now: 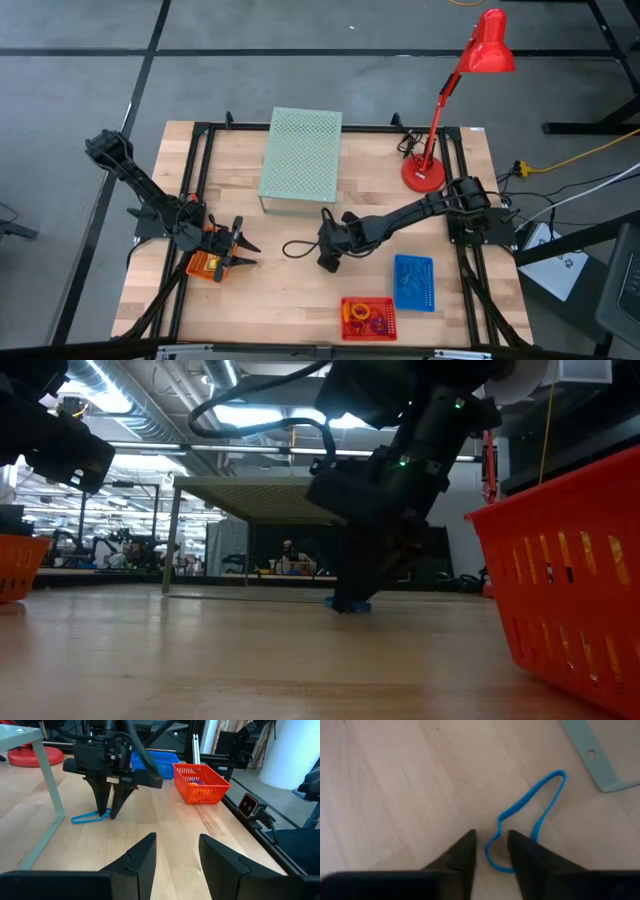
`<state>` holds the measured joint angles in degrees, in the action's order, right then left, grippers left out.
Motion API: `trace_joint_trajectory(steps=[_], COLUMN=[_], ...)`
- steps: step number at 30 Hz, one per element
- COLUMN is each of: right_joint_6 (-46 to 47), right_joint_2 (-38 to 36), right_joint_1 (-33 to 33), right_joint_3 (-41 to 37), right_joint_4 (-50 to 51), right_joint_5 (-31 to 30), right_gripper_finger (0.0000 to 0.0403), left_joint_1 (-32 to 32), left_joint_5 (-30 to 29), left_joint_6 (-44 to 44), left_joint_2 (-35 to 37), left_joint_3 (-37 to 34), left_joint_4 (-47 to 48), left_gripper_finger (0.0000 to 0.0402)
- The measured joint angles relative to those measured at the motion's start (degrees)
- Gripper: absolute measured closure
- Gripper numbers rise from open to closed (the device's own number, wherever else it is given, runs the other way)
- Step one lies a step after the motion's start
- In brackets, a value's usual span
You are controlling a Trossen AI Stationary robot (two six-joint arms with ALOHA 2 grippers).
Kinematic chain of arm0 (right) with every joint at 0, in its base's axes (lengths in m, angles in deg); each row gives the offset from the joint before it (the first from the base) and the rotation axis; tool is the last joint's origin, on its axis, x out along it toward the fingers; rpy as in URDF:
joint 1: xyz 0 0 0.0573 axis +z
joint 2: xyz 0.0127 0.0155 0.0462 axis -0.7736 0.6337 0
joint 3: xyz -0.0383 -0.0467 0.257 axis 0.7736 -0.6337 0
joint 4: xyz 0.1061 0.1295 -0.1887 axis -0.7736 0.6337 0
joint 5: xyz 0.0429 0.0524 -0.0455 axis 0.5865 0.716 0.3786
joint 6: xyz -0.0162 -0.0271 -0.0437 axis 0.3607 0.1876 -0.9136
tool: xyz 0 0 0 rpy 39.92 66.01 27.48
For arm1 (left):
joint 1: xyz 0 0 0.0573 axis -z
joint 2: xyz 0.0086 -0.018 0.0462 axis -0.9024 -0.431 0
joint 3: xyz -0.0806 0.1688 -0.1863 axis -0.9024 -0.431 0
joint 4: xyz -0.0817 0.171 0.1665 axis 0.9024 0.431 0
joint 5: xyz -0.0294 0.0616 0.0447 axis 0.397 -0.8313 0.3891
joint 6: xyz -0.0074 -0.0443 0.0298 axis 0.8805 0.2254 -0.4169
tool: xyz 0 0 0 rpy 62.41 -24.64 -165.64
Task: Pick & Place Office Desk Supplies
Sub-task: Put the blue rubber band into the blue bin
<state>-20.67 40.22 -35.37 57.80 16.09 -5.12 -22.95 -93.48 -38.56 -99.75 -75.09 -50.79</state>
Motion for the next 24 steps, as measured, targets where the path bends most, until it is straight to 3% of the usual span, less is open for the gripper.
trace_joint_trajectory(steps=[5,13,17,24], right_joint_6=[0.8,0.9,1.1,3.4], right_joint_2=[0.0,-0.6,-4.4,-14.8], right_joint_1=[-0.1,1.3,3.3,8.5], right_joint_3=[0.0,-0.1,-0.2,-0.1], right_joint_4=[-0.7,-1.0,-1.9,-0.1], right_joint_5=[1.3,2.6,2.8,-4.9], right_gripper_finger=[0.0391,0.0397,0.0396,0.04], left_joint_1=[0.0,0.0,0.0,0.0], left_joint_5=[0.0,0.0,0.0,0.0], left_joint_6=[0.0,0.1,0.5,0.5], left_joint_2=[0.0,0.0,0.0,0.0], left_joint_3=[0.0,0.0,0.0,0.0], left_joint_4=[0.0,0.0,0.0,0.0], left_gripper_finger=[0.0258,0.0258,0.0258,0.0258])
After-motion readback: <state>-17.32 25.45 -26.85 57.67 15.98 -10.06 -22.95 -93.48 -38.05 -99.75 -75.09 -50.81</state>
